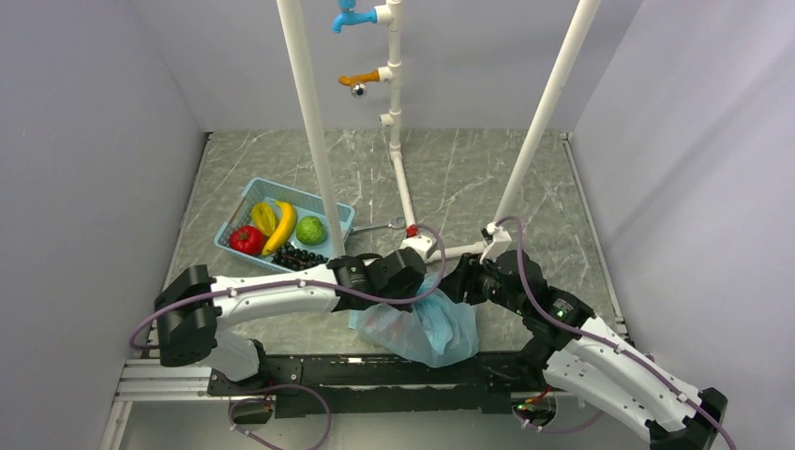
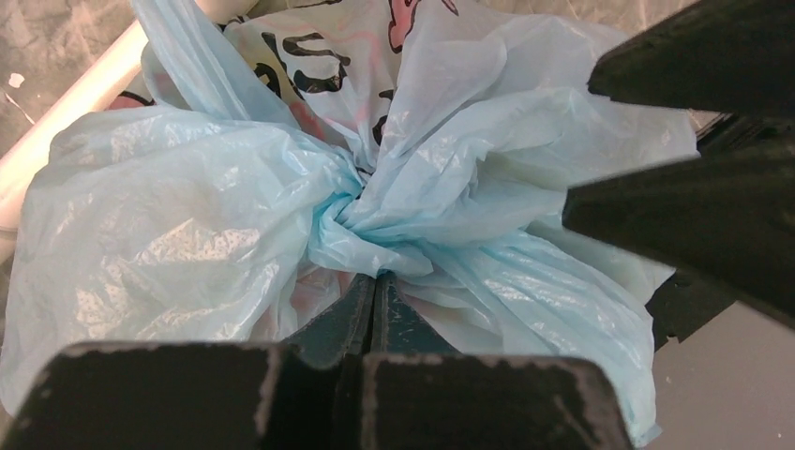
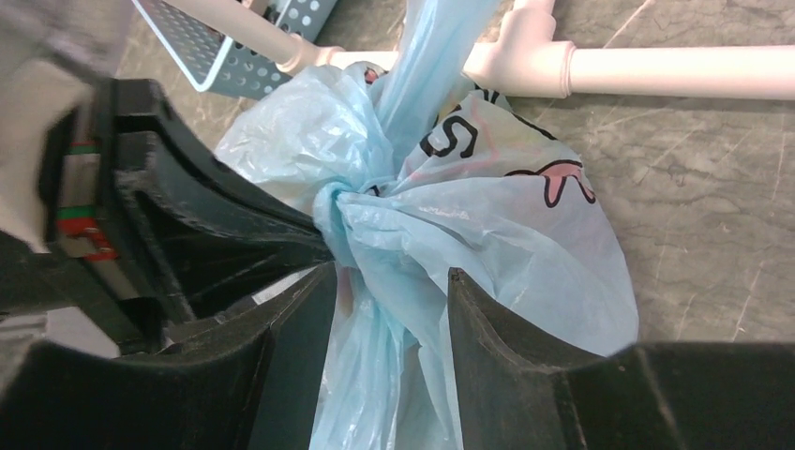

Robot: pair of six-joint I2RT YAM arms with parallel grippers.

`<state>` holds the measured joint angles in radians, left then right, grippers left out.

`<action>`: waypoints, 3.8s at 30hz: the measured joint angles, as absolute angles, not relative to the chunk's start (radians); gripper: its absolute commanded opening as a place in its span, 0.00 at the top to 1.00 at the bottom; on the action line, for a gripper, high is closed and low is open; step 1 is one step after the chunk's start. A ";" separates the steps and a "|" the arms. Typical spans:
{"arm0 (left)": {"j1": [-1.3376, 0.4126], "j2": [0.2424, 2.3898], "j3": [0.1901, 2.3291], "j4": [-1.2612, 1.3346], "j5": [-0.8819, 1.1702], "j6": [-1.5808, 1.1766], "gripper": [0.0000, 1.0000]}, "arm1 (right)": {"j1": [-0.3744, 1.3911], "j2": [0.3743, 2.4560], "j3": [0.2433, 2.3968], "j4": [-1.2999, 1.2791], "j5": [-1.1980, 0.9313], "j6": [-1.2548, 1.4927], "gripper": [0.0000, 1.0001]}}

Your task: Take the fake fruits out of the plastic bag

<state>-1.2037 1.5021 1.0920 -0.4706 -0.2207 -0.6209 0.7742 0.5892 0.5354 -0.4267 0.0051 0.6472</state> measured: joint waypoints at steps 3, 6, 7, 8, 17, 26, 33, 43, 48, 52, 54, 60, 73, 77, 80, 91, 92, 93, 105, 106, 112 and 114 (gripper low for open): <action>-1.205 1.435 1.017 -0.395 -0.215 -0.617 1.00 | 0.774 0.602 0.538 -0.439 -0.008 0.631 0.47; -1.206 1.297 0.885 -0.291 -0.207 -0.613 1.00 | 0.774 0.615 0.552 -0.463 -0.007 0.611 0.46; -1.206 1.261 0.857 -0.270 -0.207 -0.613 1.00 | 0.774 0.622 0.562 -0.472 -0.004 0.605 0.46; -1.206 1.224 0.828 -0.245 -0.207 -0.613 1.00 | 0.774 0.634 0.578 -0.485 0.004 0.596 0.45; -1.212 1.161 0.777 -0.168 -0.207 -0.613 1.00 | 0.774 0.760 0.674 -0.488 -0.056 0.453 0.33; -1.239 1.157 0.731 -0.117 -0.212 -0.603 1.00 | 0.775 0.763 0.651 -0.418 -0.208 0.381 0.37; -1.260 1.141 0.722 -0.115 -0.234 -0.590 1.00 | 0.777 0.739 0.551 -0.307 -0.299 0.384 0.48; -1.261 1.142 0.724 -0.121 -0.254 -0.596 1.00 | 0.853 0.792 0.552 -0.282 -0.189 0.359 0.40; -1.261 1.144 0.736 -0.140 -0.267 -0.603 1.00 | 0.955 0.844 0.561 -0.286 -0.008 0.366 0.75; -1.261 1.144 0.736 -0.155 -0.298 -0.627 1.00 | 0.970 0.815 0.562 -0.294 0.146 0.410 0.93; -1.261 1.140 0.736 -0.172 -0.318 -0.653 1.00 | 0.970 0.767 0.561 -0.298 0.197 0.431 0.92; -1.261 1.089 0.715 -0.184 -0.356 -0.735 0.98 | 0.972 0.629 0.561 -0.292 0.244 0.457 0.90; -1.255 1.093 0.984 -0.433 -0.351 -0.673 0.15 | 0.969 0.693 0.533 -0.222 0.096 0.365 0.82; -1.195 1.093 1.028 -0.456 -0.337 -0.620 0.07 | 0.967 0.692 0.496 -0.161 0.061 0.365 0.82; -1.113 1.095 1.028 -0.484 -0.297 -0.582 0.09 | 0.967 0.692 0.477 -0.123 0.051 0.369 0.82; -0.991 1.179 0.983 -0.446 -0.107 -0.490 0.14 | 0.965 0.653 0.469 -0.098 0.060 0.369 0.81; -0.992 1.198 0.983 -0.444 -0.104 -0.490 0.19 | 0.965 0.652 0.469 -0.100 0.059 0.368 0.81; -0.991 1.215 0.983 -0.442 -0.103 -0.491 0.25 | 0.965 0.650 0.469 -0.105 0.059 0.367 0.81; -0.991 1.233 0.971 -0.393 -0.155 -0.520 1.00 | 0.965 0.746 0.626 -0.280 0.153 0.377 0.38; -0.991 1.224 0.962 -0.379 -0.155 -0.522 1.00 | 0.965 0.757 0.651 -0.298 0.157 0.376 0.36; -0.991 1.181 0.900 -0.312 -0.141 -0.553 1.00 | 0.965 0.851 0.837 -0.409 0.153 0.332 0.46; -0.991 1.178 0.898 -0.300 -0.135 -0.562 1.00 | 0.966 0.891 0.879 -0.422 0.154 0.316 0.48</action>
<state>-0.9913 1.1782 0.8982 -0.3000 -0.1349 -0.5617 0.9657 0.8913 0.8787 -0.4221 0.1535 0.3157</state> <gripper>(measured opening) 0.009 0.551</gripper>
